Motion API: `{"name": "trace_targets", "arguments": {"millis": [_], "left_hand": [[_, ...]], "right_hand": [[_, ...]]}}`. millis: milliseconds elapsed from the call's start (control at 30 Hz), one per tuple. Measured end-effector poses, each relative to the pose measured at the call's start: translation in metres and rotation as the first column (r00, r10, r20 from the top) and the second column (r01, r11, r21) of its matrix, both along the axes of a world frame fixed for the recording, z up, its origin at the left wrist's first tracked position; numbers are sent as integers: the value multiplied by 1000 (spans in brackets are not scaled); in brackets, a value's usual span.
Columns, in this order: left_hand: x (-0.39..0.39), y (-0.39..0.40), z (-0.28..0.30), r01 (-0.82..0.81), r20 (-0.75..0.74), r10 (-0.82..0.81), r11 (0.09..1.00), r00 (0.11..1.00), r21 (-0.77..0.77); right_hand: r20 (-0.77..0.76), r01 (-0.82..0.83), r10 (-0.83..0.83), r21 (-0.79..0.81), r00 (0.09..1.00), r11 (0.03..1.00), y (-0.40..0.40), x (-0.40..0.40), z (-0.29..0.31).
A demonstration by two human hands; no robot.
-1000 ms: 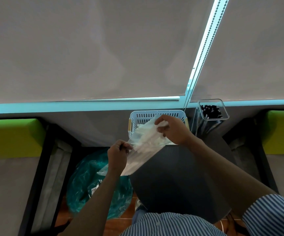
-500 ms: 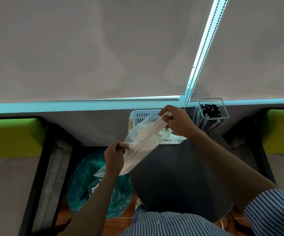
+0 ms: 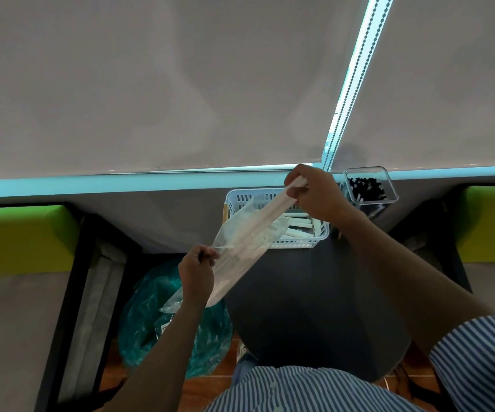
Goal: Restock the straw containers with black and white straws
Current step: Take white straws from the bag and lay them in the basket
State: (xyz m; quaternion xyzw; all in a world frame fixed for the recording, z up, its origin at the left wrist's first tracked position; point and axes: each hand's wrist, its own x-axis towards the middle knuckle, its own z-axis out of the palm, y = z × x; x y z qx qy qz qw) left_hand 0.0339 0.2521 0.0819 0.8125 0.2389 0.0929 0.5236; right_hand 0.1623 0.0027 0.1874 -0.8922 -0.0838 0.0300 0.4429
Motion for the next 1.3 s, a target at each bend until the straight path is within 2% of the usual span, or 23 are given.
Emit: {"name": "trace_targets", "arguments": {"millis": [400,700,900,1033,1300], "left_hand": [[-1,11,-6,-93,-52,99,991,994,101],[-3,17,-8,-175,-66,184,977,981,121],[-3,16,-3,-181,-72,190,977,979,111],[-2,19,-1,-177,-59,185,977,981,114],[1,21,6,-172,-47,178,979,983,111]], "right_hand": [[135,93,-93,13,986,996,-22,15,10],[334,268,-290,111,897,957,-34,21,-9],[199,388,-409,135,891,912,-31,13,-41],[108,429,-432,48,896,902,-31,6,-66],[-112,345,-350,-61,930,937,-14,-5,-109]]}}
